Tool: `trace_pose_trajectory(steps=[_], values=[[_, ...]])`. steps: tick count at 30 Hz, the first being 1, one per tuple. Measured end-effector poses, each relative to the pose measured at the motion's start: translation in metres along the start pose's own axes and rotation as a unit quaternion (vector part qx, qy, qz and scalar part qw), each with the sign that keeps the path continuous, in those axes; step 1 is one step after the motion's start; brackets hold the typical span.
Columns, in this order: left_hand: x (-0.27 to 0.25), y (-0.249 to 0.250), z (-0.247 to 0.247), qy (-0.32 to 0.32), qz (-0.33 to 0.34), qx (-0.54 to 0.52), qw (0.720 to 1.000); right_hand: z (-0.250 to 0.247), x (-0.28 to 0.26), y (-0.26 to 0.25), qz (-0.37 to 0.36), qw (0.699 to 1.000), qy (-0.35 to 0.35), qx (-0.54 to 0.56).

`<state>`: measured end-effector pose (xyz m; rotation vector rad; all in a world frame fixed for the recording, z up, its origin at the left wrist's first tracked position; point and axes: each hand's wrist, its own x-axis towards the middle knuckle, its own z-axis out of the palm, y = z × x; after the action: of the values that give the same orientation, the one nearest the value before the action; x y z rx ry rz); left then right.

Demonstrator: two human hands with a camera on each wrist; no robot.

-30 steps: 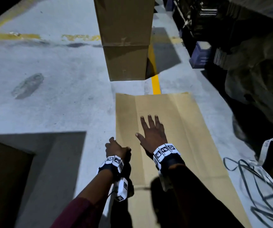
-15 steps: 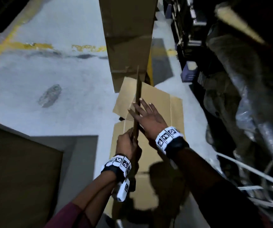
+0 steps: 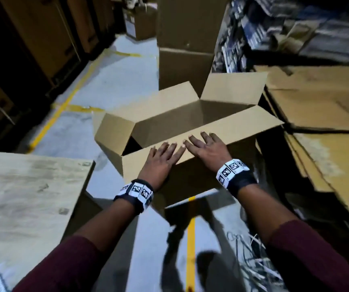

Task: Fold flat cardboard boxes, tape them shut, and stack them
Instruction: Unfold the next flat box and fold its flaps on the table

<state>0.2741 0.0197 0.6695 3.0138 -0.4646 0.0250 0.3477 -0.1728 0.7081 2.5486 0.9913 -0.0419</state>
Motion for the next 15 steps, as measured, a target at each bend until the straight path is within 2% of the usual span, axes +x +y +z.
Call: trace_pose_trajectory(steps=[3, 5, 7, 10, 15], values=[[0.001, -0.020, -0.068, 0.038, 0.019, 0.003, 0.999, -0.069, -0.004, 0.002, 0.048, 0.994, 0.095, 0.007], [-0.006, -0.044, -0.111, 0.087, 0.062, 0.032, 0.994, -0.110, -0.006, -0.005, 0.073, 0.989, 0.125, 0.003], [-0.018, -0.074, -0.148, 0.107, 0.097, 0.087, 0.986, -0.150, 0.000, -0.018, 0.079, 0.984, 0.159, 0.005], [-0.052, -0.126, -0.201, 0.125, 0.127, 0.156, 0.971, -0.211, 0.008, -0.060, 0.078, 0.972, 0.222, 0.007], [-0.148, -0.232, -0.264, 0.146, 0.127, 0.210, 0.958, -0.291, 0.032, -0.166, 0.087, 0.965, 0.247, 0.005]])
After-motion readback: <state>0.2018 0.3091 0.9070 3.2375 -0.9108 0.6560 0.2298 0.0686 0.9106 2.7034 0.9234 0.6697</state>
